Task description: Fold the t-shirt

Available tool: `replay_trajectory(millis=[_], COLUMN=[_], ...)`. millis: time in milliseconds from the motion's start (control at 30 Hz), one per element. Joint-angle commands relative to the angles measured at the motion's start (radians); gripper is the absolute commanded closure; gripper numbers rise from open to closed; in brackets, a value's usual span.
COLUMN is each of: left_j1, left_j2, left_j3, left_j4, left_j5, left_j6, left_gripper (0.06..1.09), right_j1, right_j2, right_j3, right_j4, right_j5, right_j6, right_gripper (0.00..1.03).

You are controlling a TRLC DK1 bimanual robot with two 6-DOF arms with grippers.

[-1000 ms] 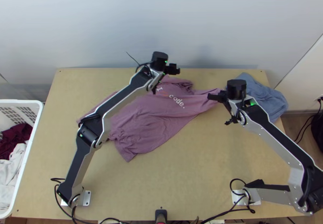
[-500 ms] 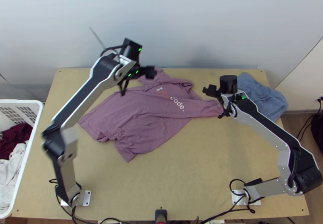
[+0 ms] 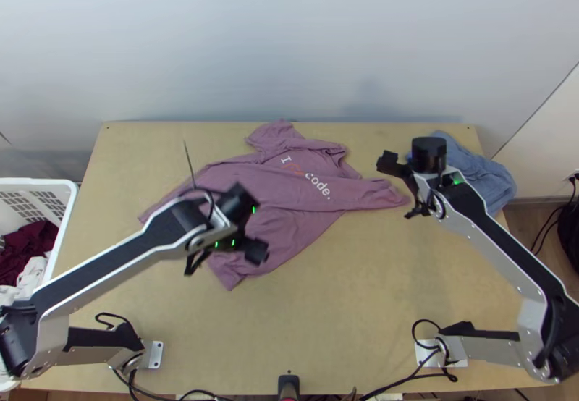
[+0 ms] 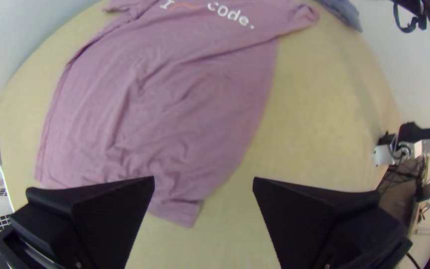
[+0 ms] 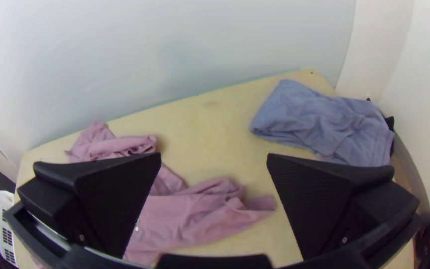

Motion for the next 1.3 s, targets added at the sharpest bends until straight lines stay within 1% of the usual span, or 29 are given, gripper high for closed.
replay_trajectory(millis=[0,67,300,500,600,633,767,800,833,1000,1033,1133,1200,1267], left_j1=[-0.095,-0.110,-0.124,-0.124,-0.132,-0.132,-0.129,-0.126,-0.124,-0.104,-0.104,-0.090,-0.069,-0.040], left_j2=[-0.067,-0.066,-0.058,-0.041,-0.032,-0.033,-0.012,-0.004,-0.004,-0.006,-0.006,-0.012,-0.018,-0.030], left_j3=[-0.216,-0.248,-0.401,-0.452,-0.477,-0.484,-0.507,-0.510,-0.517,-0.526,-0.524,-0.512,-0.494,-0.472], left_j4=[0.020,0.054,0.184,0.210,0.239,0.252,0.275,0.279,0.295,0.354,0.354,0.351,0.342,0.334], left_j5=[0.002,0.001,-0.084,-0.091,-0.091,-0.090,-0.091,-0.091,-0.091,-0.104,-0.113,-0.127,-0.131,-0.134], left_j6=[0.003,0.006,0.025,0.035,0.040,0.042,0.051,0.052,0.052,0.058,0.060,0.065,0.066,0.071], left_gripper=[0.13,0.17,0.17,0.17,0.33,0.36,0.37,0.40,0.49,1.01,1.04,1.04,1.04,1.04], right_j1=[-0.007,-0.010,-0.024,-0.025,-0.016,-0.013,-0.010,-0.010,-0.008,-0.018,-0.025,-0.090,-0.131,-0.165], right_j2=[-0.121,-0.149,-0.189,-0.183,-0.169,-0.163,-0.130,-0.124,-0.120,-0.057,-0.038,0.044,0.109,0.176], right_j3=[-0.054,-0.072,-0.072,-0.085,-0.085,-0.083,-0.089,-0.092,-0.097,-0.114,-0.111,-0.089,-0.062,-0.034], right_j4=[-0.074,-0.085,-0.114,-0.115,-0.115,-0.117,-0.126,-0.126,-0.126,-0.118,-0.112,-0.082,-0.075,-0.063], right_j5=[-0.001,-0.001,-0.001,-0.007,-0.026,-0.030,-0.062,-0.070,-0.081,-0.132,-0.150,-0.254,-0.276,-0.282], right_j6=[-0.018,-0.028,-0.052,-0.048,-0.048,-0.048,-0.048,-0.048,-0.048,-0.051,-0.051,-0.051,-0.054,-0.077], right_gripper=[0.04,0.04,0.04,0.04,0.04,0.04,0.04,0.04,0.04,0.05,0.05,0.06,0.07,0.07])
